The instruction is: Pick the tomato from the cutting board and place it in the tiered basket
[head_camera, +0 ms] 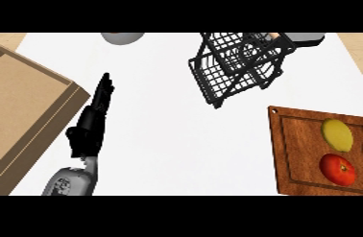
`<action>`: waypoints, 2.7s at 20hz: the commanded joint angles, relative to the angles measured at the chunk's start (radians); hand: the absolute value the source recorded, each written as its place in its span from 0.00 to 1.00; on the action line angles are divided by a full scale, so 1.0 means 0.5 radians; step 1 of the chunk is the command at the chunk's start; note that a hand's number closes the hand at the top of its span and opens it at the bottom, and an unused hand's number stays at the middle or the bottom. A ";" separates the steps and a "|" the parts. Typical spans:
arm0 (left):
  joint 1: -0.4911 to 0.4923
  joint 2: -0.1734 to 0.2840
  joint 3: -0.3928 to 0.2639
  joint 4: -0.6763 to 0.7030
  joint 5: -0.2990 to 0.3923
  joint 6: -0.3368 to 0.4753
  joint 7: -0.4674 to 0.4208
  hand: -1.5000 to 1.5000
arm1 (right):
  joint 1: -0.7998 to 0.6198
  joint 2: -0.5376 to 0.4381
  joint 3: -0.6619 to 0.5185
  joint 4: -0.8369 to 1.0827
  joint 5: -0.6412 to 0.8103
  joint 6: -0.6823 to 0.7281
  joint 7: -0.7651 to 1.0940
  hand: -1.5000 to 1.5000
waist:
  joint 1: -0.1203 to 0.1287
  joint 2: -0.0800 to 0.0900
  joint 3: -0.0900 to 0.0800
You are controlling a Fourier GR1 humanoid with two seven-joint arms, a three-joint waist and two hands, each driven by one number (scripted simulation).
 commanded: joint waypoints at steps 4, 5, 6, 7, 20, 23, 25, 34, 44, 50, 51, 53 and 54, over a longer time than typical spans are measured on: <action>-0.013 -0.128 -0.046 0.047 -0.132 0.051 -0.003 0.50 | -0.082 0.091 0.077 0.080 0.095 0.040 0.014 0.00 | 0.000 0.000 0.000; -0.053 -0.075 0.033 -0.042 -0.065 -0.025 0.094 0.50 | -0.095 0.070 -0.015 0.043 0.055 0.108 0.028 0.00 | -0.001 -0.001 0.000; 0.038 -0.068 0.034 -0.049 -0.019 -0.077 0.018 0.50 | -0.203 0.020 0.002 0.196 0.061 0.085 -0.009 0.00 | 0.005 0.000 0.000; 0.075 0.011 0.089 -0.102 0.005 -0.142 0.007 0.50 | -0.037 0.084 0.057 0.119 0.146 -0.003 -0.074 0.00 | 0.001 -0.001 0.000; -0.035 -0.138 0.113 0.085 -0.106 -0.093 -0.082 0.50 | -0.251 0.240 0.288 0.517 0.417 -0.259 -0.030 0.00 | 0.005 0.003 0.000; 0.124 -0.113 0.057 -0.190 -0.153 -0.127 0.095 0.50 | -0.246 0.248 0.243 0.311 0.365 -0.079 0.049 0.00 | 0.006 -0.001 0.000; -0.039 -0.092 0.170 -0.059 -0.091 -0.168 0.073 0.50 | -0.249 0.137 0.131 0.487 0.322 -0.145 -0.131 0.00 | 0.001 0.001 0.000; 0.045 -0.235 0.040 -0.027 -0.265 -0.064 0.024 0.50 | -0.207 0.259 0.188 0.550 0.386 -0.287 -0.169 0.00 | 0.000 0.000 0.000; -0.042 -0.174 0.185 0.105 -0.180 -0.155 -0.045 0.50 | -0.213 0.326 0.331 0.690 0.657 -0.866 -0.333 1.00 | 0.000 0.003 0.000; -0.090 -0.158 0.206 0.037 -0.153 -0.191 0.051 0.50 | -0.247 0.452 0.564 0.582 0.886 -0.966 -0.190 1.00 | 0.003 0.002 -0.001; 0.070 -0.236 0.100 -0.023 -0.197 -0.141 -0.019 0.50 | -0.149 0.483 0.757 0.438 1.035 -0.945 -0.162 1.00 | 0.013 -0.002 -0.003; 0.020 -0.216 0.100 0.004 -0.201 -0.168 -0.041 0.50 | -0.290 0.465 1.066 0.395 1.299 -0.788 -0.010 1.00 | 0.080 0.006 -0.010; -0.054 -0.237 0.050 0.035 -0.228 -0.144 0.010 0.50 | -0.376 0.467 1.202 0.452 1.403 -0.710 0.041 1.00 | 0.115 0.020 -0.011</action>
